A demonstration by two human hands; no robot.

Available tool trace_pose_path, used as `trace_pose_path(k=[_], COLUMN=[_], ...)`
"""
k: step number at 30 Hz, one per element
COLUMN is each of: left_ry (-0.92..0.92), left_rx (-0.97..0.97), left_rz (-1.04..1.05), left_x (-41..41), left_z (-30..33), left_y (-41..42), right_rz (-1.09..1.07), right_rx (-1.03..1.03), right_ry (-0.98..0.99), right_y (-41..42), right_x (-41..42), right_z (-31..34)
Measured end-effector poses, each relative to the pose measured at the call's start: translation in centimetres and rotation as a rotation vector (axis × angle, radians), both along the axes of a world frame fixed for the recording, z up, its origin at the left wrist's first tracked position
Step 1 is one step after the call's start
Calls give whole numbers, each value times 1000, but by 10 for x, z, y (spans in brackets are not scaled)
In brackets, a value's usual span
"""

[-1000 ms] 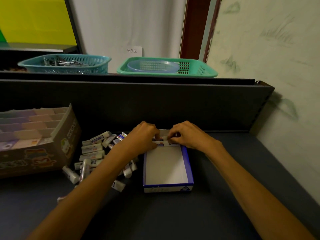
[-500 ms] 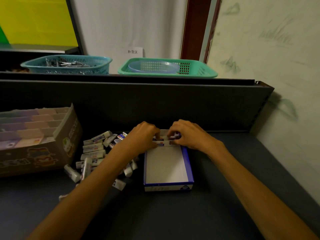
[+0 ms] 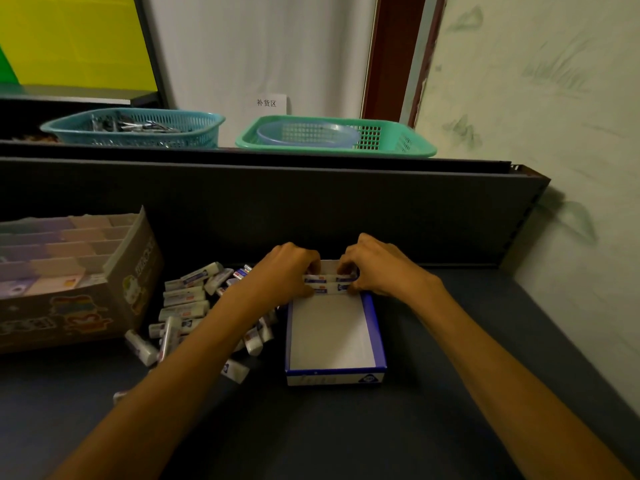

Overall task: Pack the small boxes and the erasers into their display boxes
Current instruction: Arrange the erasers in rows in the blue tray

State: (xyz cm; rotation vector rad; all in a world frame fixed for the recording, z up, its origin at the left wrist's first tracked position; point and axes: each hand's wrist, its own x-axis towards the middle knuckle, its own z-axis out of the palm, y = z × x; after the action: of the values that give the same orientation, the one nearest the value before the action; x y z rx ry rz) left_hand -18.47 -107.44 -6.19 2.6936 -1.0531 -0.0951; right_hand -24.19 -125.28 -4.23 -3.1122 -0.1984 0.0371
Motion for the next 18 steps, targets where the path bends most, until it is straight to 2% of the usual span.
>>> trace_pose_path(k=[18], left_ry=[5], left_rx=[-18], left_rz=[26], left_x=[-9], left_z=[4], left_y=[1], right_rz=[25], right_rx=[-20], right_ry=[5], right_y=[2], right_x=[-11], right_z=[5])
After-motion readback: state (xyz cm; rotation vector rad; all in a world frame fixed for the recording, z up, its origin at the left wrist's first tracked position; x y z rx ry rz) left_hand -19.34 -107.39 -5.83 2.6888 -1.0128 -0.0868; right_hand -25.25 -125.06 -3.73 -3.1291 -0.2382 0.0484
